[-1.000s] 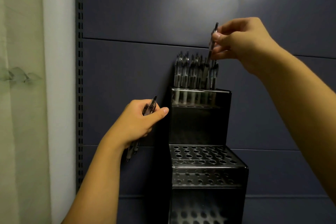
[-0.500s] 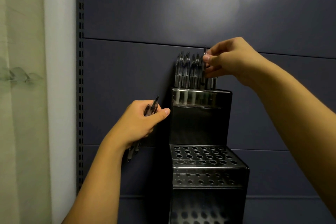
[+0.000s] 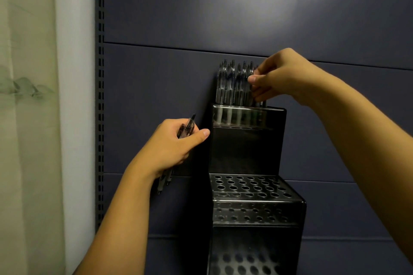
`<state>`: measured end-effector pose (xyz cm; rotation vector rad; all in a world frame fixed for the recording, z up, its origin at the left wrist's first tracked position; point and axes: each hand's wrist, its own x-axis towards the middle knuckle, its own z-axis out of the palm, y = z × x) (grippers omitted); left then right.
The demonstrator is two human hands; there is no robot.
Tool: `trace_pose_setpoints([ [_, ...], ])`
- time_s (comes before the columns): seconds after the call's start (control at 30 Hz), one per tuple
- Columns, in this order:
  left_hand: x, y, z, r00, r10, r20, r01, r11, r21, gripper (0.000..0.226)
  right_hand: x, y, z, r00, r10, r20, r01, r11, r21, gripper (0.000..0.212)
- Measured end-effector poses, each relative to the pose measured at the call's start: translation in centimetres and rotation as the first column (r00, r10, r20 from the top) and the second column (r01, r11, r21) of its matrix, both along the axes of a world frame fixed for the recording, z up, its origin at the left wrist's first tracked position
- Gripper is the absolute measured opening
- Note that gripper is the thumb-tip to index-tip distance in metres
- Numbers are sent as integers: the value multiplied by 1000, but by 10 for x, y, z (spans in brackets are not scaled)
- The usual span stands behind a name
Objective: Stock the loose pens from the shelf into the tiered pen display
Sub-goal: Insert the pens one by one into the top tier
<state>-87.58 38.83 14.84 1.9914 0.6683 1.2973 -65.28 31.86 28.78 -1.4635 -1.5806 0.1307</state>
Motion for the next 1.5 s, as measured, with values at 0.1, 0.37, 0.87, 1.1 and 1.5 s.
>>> trace_pose_setpoints([
  [0.1,0,0,0,1000,-8,-1,8,1000,-10,31,0,-5,2,998,-60,33,60,998,-8,25],
  [0.37,-1,-5,3,1000,-17,7,18,1000,-14,32,-35,-38,-13,922,-24,386,-74,969,237,31],
  [0.87,0,-10,7,1000,11,-5,-11,998,70,28,-67,-2,-50,755,212,621,-306,951,48,14],
  [1.1,-2,-9,8,997,56,-50,-51,994,97,47,-51,-3,-42,872,354,337,-375,927,-4,6],
  [1.5,-4,0,2,994,103,-42,-97,989,114,35,-3,-6,4,684,574,-450,-476,819,322,12],
])
